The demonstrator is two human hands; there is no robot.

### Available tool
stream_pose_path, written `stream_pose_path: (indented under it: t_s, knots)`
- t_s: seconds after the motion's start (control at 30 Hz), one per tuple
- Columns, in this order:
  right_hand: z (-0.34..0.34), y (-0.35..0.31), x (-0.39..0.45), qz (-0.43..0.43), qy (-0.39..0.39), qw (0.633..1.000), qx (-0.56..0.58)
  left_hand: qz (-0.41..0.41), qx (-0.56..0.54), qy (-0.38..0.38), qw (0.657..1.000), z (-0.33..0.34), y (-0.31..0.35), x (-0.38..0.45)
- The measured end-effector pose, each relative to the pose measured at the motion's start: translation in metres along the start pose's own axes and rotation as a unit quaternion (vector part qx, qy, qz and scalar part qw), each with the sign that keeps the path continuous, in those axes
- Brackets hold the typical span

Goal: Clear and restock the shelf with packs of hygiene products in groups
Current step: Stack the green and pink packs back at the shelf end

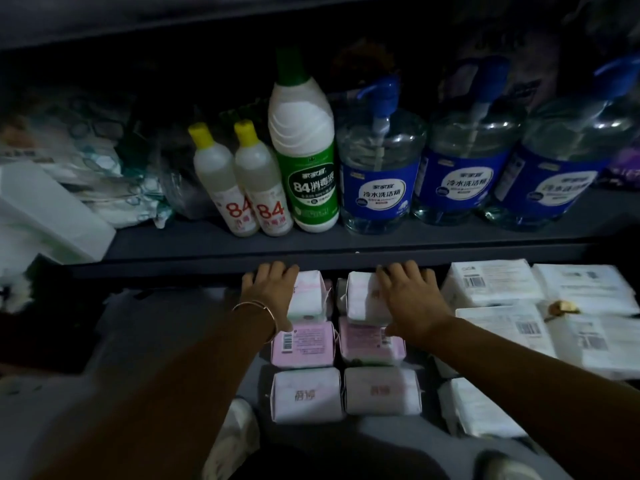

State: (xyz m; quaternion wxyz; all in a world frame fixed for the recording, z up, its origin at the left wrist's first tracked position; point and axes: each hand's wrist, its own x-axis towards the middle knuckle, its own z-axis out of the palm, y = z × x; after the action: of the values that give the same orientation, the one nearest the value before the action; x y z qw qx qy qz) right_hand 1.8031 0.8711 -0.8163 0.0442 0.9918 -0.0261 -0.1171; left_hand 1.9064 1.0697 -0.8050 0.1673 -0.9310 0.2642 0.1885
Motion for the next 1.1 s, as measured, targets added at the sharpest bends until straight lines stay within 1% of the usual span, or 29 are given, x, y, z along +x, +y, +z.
stream_pose_path:
  t_s: [0.1,0.17,0.2,0.27,0.37,0.47,0.57,0.67,0.73,0.8,0.87,0.97,1.1]
  knots:
    - [0.011,-0.002,0.005,0.01,0.03,0.999,-0.005,0.002,0.035,0.061,0.997,0.012,0.007,0.004]
    - [0.016,-0.004,0.007,0.022,0.026,0.999,0.018,0.001,0.026,0.084,0.996,0.019,0.009,0.008]
    - [0.016,-0.004,0.009,0.026,0.018,0.999,0.037,0.004,0.013,0.079,0.997,0.019,0.009,0.01]
    - [0.008,-0.002,0.013,0.033,-0.012,0.995,0.092,0.015,-0.019,0.042,0.999,0.013,0.006,0.013]
    - [-0.016,0.007,0.017,0.043,-0.066,0.97,0.23,0.019,-0.098,-0.009,0.995,-0.01,-0.001,0.012]
    - [-0.043,0.018,0.016,0.023,-0.062,0.953,0.296,0.034,-0.202,-0.038,0.978,-0.037,-0.01,0.006]
    - [-0.079,0.034,0.006,0.026,-0.075,0.927,0.367,0.052,-0.255,-0.064,0.963,-0.074,-0.019,-0.007]
    - [-0.121,0.048,-0.011,0.016,-0.074,0.898,0.433,0.076,-0.272,-0.061,0.957,-0.115,-0.026,-0.026]
    - [-0.151,0.056,-0.023,0.006,-0.07,0.892,0.446,0.093,-0.289,-0.063,0.951,-0.144,-0.03,-0.041]
    - [-0.182,0.064,-0.034,-0.003,-0.05,0.9,0.434,0.104,-0.296,-0.062,0.948,-0.174,-0.036,-0.056]
    - [-0.215,0.07,-0.045,-0.011,-0.02,0.9,0.434,0.103,-0.302,-0.047,0.947,-0.206,-0.044,-0.073]
    - [-0.264,0.081,-0.06,-0.013,0.011,0.884,0.468,0.116,-0.307,-0.022,0.944,-0.256,-0.054,-0.096]
    - [-0.323,0.093,-0.076,-0.033,0.057,0.875,0.479,0.135,-0.295,0.042,0.945,-0.322,-0.065,-0.123]
